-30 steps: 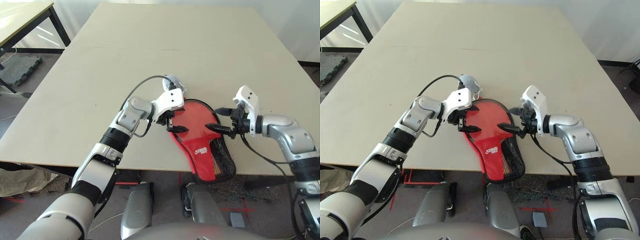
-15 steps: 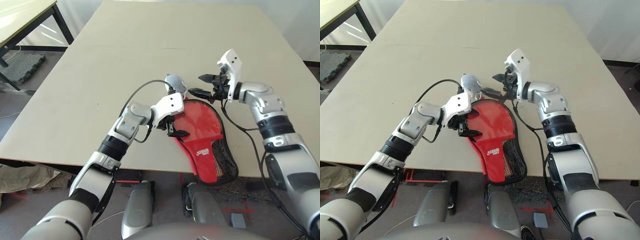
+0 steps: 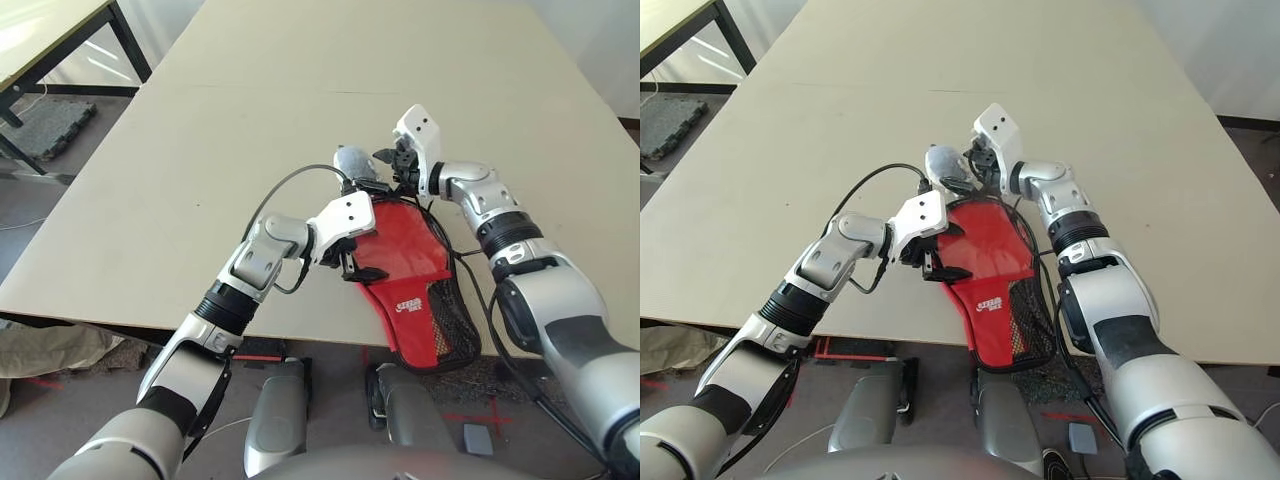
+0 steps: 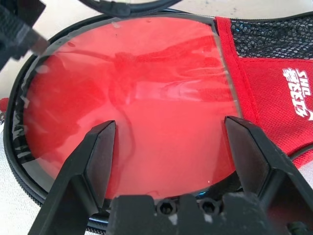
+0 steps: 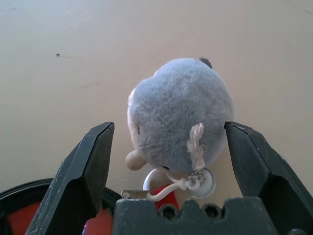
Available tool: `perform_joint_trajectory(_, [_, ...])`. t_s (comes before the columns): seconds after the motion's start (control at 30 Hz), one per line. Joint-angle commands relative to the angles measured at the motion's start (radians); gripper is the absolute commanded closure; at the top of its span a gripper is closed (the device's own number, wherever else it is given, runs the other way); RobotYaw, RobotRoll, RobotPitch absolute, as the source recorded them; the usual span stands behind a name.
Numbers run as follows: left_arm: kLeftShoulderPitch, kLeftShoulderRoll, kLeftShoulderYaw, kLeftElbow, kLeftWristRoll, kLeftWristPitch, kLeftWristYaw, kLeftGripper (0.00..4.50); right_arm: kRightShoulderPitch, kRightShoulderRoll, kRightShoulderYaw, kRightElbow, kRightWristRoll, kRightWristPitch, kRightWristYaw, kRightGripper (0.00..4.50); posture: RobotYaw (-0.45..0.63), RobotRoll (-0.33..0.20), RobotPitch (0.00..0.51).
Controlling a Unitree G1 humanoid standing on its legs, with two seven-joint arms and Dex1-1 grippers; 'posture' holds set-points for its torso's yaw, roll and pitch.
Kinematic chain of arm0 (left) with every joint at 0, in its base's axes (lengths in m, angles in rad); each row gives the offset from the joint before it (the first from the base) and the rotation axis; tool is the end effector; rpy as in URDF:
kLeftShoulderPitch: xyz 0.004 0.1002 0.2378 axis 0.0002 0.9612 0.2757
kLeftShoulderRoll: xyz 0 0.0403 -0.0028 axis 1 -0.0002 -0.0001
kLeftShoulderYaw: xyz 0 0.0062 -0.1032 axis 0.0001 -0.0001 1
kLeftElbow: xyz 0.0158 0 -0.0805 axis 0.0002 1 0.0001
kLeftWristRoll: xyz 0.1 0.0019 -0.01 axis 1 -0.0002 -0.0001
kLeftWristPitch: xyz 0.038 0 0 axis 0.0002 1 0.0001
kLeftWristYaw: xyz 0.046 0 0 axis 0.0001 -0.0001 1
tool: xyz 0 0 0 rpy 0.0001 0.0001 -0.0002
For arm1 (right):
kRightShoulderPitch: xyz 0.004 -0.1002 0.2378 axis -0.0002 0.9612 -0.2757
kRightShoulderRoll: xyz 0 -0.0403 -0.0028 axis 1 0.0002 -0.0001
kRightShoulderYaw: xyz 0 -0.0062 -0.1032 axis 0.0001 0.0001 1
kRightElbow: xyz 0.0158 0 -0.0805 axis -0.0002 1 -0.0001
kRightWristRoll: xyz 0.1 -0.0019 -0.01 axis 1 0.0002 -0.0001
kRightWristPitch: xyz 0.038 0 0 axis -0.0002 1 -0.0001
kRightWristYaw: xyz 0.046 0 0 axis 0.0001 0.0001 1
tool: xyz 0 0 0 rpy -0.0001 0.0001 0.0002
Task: Store the ping-pong paddle in its case and zip it.
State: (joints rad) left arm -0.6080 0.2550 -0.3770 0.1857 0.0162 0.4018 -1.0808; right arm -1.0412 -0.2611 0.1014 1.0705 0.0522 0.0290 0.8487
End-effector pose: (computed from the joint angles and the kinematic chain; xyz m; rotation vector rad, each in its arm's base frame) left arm 0.2947 0.1029 0.1236 0.4394 0.2850 -1.3801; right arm 0.3658 -0.1575 0.1470 -0.2608 0.1948 0.8976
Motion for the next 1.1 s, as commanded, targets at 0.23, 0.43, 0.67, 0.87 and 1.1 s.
perform_joint_trajectory(0.23, [0.032,0.007,-0.045,-0.021,-0.015,0.024,0.01,0.0,-0.047,0.035,-0.051,0.111,-0.011,-0.021,-0.068,2.16,0.25,0.0,0.168])
perform_joint_trajectory(0.43, [0.031,0.008,-0.053,-0.017,-0.02,0.022,0.017,0.0,-0.088,0.043,-0.095,0.161,-0.003,-0.03,-0.141,4.2,0.25,0.0,0.168])
perform_joint_trajectory(0.67, [0.029,0.001,-0.064,-0.014,-0.023,0.025,0.025,0.0,-0.114,0.017,-0.143,0.196,-0.01,-0.043,-0.208,4.48,0.25,0.0,0.17])
perform_joint_trajectory(0.87, [0.02,-0.011,-0.065,-0.008,-0.034,0.032,0.029,0.0,-0.093,-0.051,-0.15,0.207,-0.015,-0.051,-0.215,4.48,0.24,0.0,0.168])
perform_joint_trajectory(1.1, [0.018,-0.015,-0.079,-0.002,-0.036,0.027,0.021,0.0,-0.047,-0.137,-0.162,0.21,-0.022,-0.062,-0.219,4.48,0.21,0.0,0.181])
